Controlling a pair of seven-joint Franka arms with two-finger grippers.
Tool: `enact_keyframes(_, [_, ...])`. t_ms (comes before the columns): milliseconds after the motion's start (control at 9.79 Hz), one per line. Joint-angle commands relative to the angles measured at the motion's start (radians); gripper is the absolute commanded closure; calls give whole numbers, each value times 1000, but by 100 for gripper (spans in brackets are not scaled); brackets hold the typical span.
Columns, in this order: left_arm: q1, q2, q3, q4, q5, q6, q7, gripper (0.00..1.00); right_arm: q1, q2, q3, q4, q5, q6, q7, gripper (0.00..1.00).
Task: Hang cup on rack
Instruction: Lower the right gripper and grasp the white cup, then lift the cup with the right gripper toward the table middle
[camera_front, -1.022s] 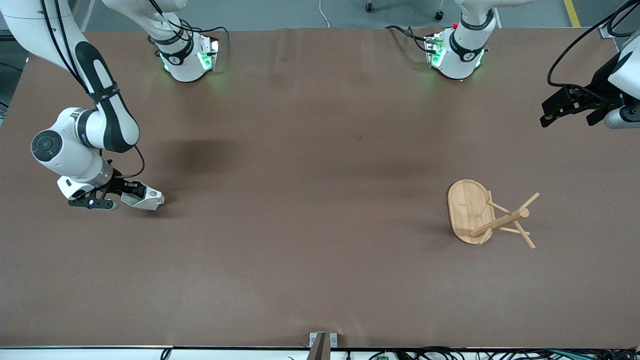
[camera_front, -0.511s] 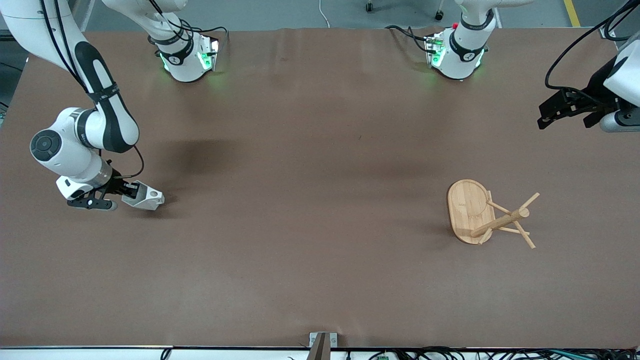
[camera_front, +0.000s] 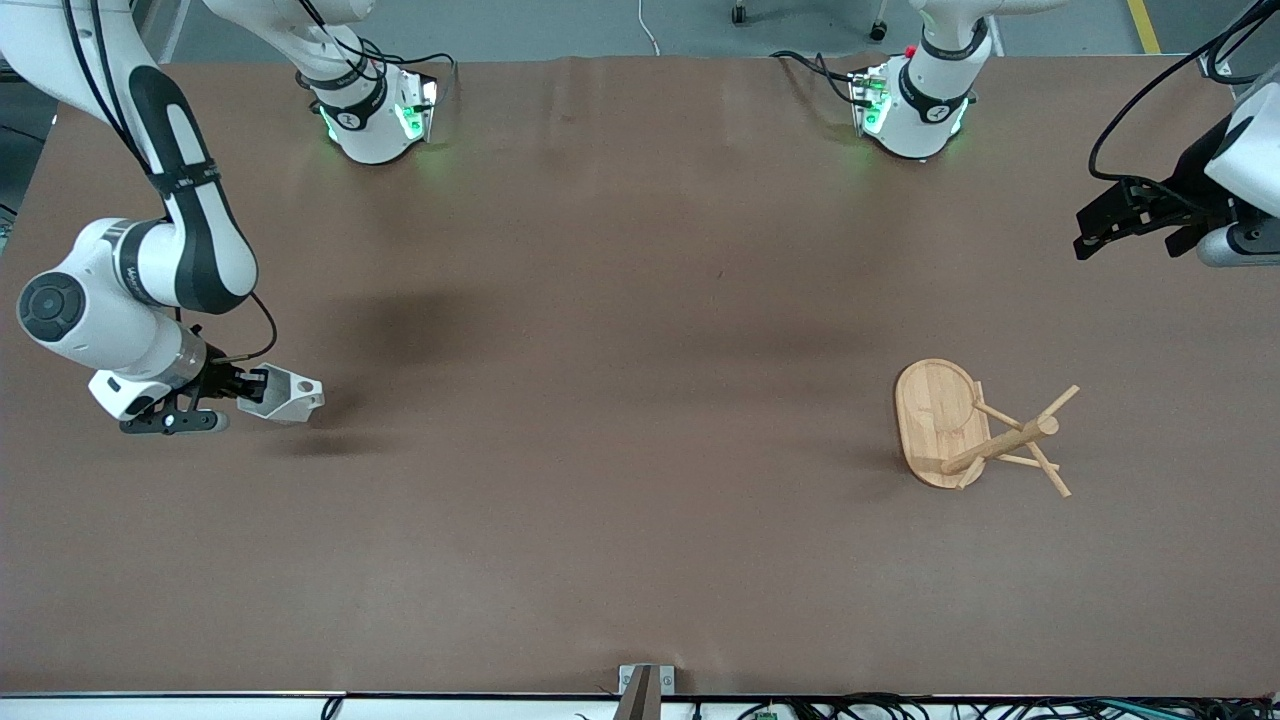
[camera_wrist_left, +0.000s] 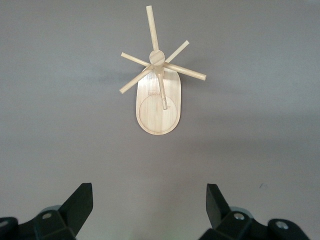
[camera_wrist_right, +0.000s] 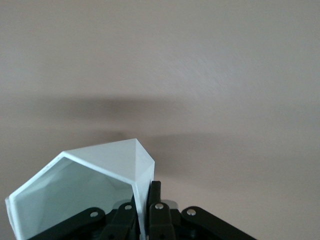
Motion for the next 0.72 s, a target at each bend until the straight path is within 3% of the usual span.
enact_keyframes(0, [-6,22,-2,-1,18,-3,7,0,7,-54,48,80,145,-141,-7,99])
enact_keyframes(306, [-35,29,-4,29,12,-3,8,0,70,-109,56,139,472,-331,13,100])
enact_keyframes(613, [-55,51,-4,33,6,22,10,0,214,-108,54,116,869,-338,10,100])
